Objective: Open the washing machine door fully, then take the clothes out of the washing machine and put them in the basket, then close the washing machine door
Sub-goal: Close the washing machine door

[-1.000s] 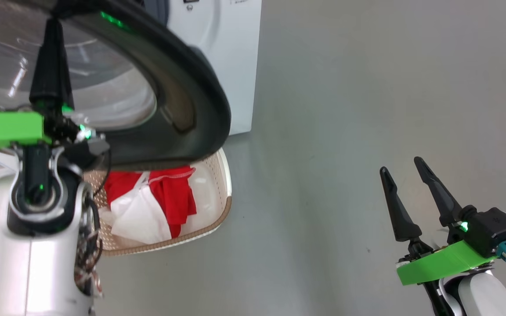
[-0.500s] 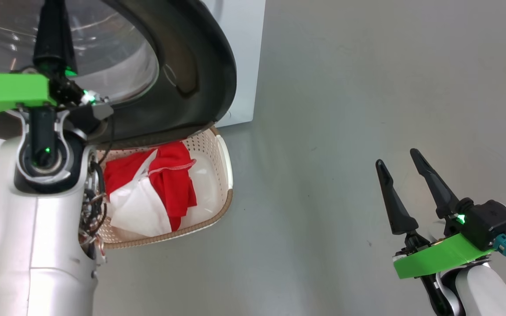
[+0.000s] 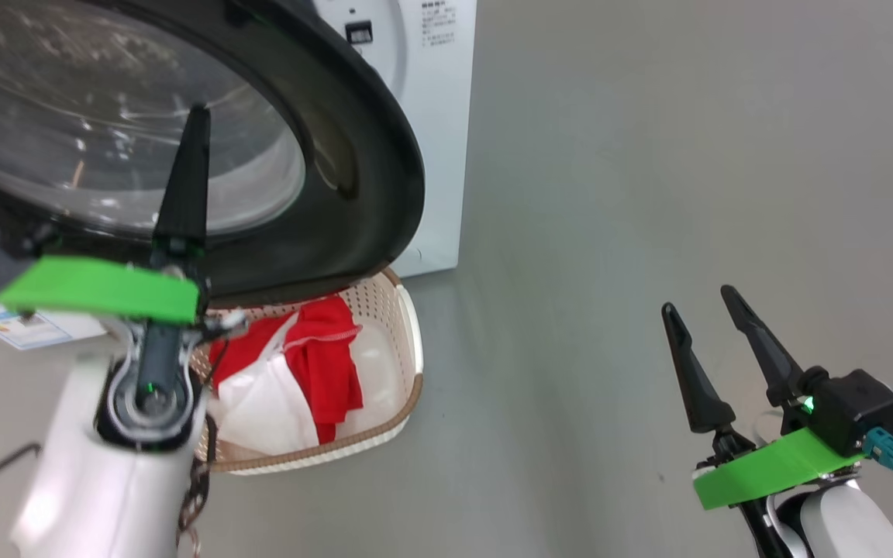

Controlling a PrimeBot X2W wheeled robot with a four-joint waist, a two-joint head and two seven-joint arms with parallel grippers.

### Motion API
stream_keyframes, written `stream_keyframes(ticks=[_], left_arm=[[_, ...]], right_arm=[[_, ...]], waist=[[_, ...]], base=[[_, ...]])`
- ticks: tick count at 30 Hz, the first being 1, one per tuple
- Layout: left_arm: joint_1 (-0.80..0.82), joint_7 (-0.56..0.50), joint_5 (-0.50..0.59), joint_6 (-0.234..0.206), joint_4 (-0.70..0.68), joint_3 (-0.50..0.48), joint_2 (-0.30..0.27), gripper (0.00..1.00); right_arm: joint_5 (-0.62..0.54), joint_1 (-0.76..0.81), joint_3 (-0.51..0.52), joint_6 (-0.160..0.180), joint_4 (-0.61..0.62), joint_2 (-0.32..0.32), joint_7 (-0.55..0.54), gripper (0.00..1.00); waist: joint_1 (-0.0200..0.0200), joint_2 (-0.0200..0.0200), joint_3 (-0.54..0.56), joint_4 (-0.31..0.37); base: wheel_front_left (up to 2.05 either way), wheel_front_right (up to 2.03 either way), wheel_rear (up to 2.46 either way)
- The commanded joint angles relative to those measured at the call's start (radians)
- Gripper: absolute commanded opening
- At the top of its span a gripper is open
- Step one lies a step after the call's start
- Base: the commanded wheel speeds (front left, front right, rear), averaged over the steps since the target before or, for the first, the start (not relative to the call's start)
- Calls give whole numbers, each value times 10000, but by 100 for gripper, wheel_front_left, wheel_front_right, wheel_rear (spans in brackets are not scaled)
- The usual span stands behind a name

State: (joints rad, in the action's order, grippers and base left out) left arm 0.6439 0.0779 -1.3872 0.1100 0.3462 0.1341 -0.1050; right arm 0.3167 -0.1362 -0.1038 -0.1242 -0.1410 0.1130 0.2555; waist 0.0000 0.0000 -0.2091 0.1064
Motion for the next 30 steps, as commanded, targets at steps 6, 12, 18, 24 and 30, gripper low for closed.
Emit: stream_keyframes(ticks=[6, 12, 18, 24, 30], left_arm=[[-1287, 1146, 1418, 184, -864, 184, -756, 100], [-2605, 1718, 3132, 181, -1213, 293, -1354, 100], [-4048, 1829, 4666, 148, -1580, -303, -1583, 100], [-5207, 1835, 6519, 161, -2390, -1308, -1450, 100], [-6272, 1836, 8841, 187, -3154, -1964, -1123, 100]], right_arm=[[19, 289, 22, -65, 116, -14, 63, 100], [-27, 624, 252, -65, 74, -161, 63, 100], [-83, 903, 324, -65, 43, -257, 63, 100], [-146, 997, 482, -65, 147, -276, 63, 100], [-201, 1101, 600, -65, 241, -293, 63, 100]], waist=[[0, 0, 836, -237], [0, 0, 1423, -356], [0, 0, 1955, -387], [0, 0, 2109, -409], [0, 0, 2238, -456]], base=[[0, 0, 0], [0, 0, 0], [0, 0, 0], [0, 0, 0], [0, 0, 0]])
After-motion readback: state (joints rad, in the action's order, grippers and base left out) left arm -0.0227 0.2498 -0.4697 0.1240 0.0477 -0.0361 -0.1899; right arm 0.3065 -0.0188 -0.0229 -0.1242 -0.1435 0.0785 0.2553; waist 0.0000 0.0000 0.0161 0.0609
